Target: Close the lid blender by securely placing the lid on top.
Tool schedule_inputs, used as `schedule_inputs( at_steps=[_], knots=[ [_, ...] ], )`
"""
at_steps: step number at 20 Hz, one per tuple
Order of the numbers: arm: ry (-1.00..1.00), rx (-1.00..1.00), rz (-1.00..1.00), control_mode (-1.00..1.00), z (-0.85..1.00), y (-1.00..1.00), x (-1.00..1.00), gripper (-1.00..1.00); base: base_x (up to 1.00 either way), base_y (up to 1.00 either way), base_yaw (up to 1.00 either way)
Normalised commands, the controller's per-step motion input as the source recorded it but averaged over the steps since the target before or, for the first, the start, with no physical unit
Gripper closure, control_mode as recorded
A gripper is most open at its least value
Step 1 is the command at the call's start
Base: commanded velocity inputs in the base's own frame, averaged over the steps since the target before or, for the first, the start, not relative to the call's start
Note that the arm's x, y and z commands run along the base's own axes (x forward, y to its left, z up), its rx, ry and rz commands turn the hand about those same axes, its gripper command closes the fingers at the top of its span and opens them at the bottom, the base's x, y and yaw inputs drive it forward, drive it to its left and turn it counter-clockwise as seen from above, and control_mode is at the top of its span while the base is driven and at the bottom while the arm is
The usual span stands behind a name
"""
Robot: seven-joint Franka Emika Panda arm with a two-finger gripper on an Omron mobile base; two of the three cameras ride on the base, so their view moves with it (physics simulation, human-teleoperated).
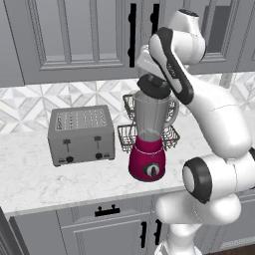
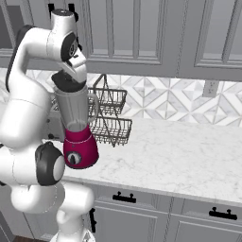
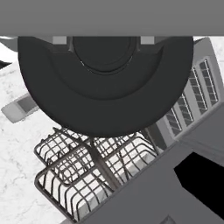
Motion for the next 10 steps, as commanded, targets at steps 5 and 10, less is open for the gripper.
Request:
schedule_inputs(
  at_steps=[5,10],
  knots=[
    [0.05,-0.12,0.08,-1.00,-0.03,0.18,0.03,1.00,0.00,0.00,0.00],
    [0.03,-0.12,0.08,-1.00,-0.10,0.15,0.00,1.00,0.00,0.00,0.00]
  ],
)
